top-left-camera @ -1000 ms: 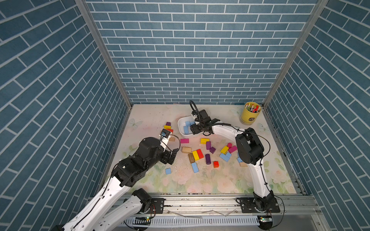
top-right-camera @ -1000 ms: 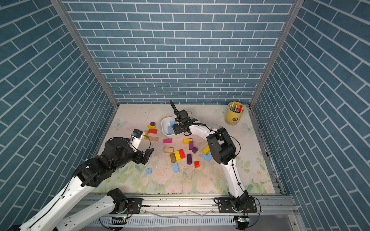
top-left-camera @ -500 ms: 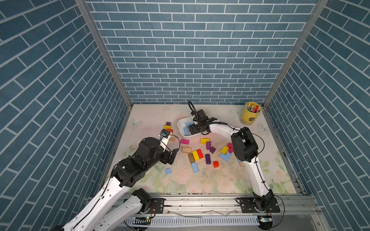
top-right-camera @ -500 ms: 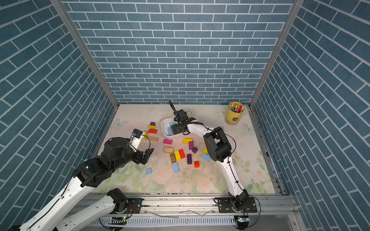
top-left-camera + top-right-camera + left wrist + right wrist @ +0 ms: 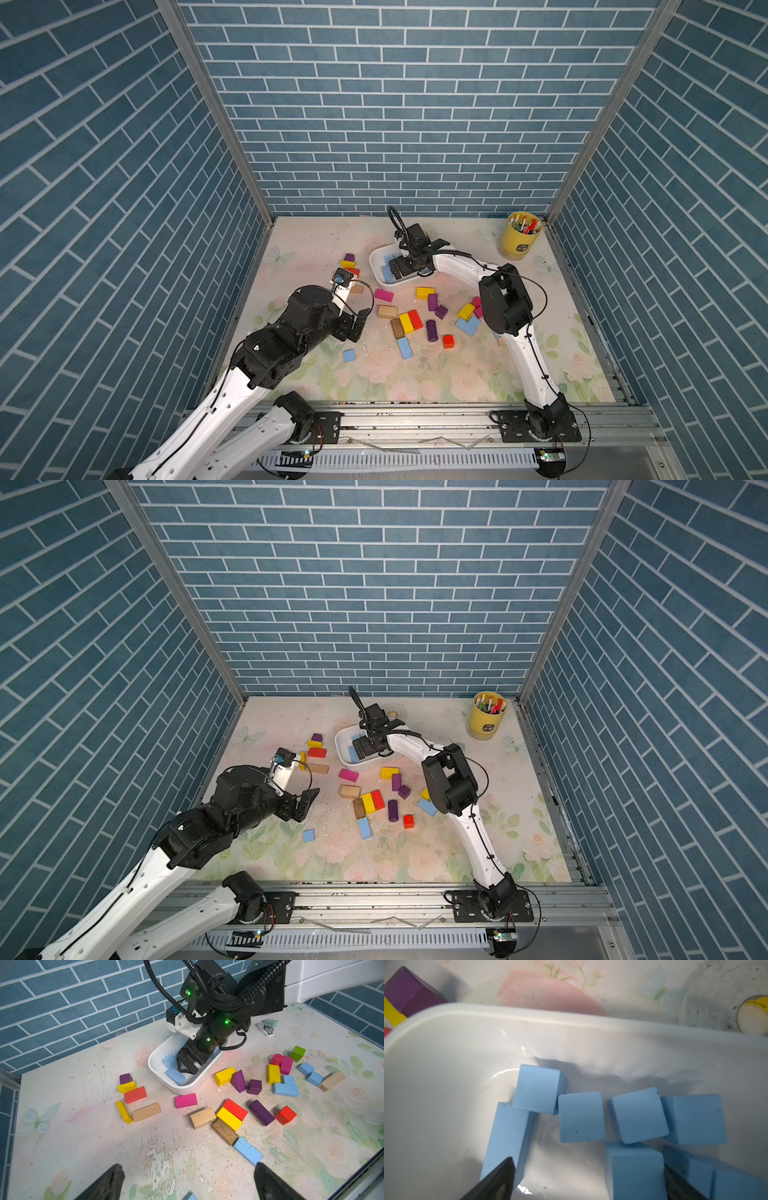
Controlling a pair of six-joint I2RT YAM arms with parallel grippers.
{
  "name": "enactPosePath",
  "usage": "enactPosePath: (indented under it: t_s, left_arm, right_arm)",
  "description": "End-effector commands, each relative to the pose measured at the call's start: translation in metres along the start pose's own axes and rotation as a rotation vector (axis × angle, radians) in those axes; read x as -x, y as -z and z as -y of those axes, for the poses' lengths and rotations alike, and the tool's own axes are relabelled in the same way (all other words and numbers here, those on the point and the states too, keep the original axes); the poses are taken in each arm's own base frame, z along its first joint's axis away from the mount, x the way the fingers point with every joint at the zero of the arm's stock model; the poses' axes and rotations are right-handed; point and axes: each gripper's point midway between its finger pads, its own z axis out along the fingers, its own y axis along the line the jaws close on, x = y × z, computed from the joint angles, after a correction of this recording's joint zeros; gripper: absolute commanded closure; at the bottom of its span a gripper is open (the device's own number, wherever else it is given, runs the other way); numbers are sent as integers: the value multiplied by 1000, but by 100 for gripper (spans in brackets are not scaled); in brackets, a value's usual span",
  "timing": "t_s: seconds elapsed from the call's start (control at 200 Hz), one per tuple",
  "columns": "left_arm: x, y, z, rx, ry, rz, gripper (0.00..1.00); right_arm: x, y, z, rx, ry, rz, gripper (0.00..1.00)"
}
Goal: Pick out the blue building blocks
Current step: Place the building block in the storage box, then pick up the building block from the center of the board.
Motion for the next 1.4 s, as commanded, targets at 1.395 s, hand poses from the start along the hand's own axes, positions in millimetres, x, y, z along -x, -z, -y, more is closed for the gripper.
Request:
enactPosePath:
  t_s: [1.395]
  left_arm:
    - [0,3,-1,-3,-4,5,1]
  right_arm:
    - [44,159,15,-155,31,294,1]
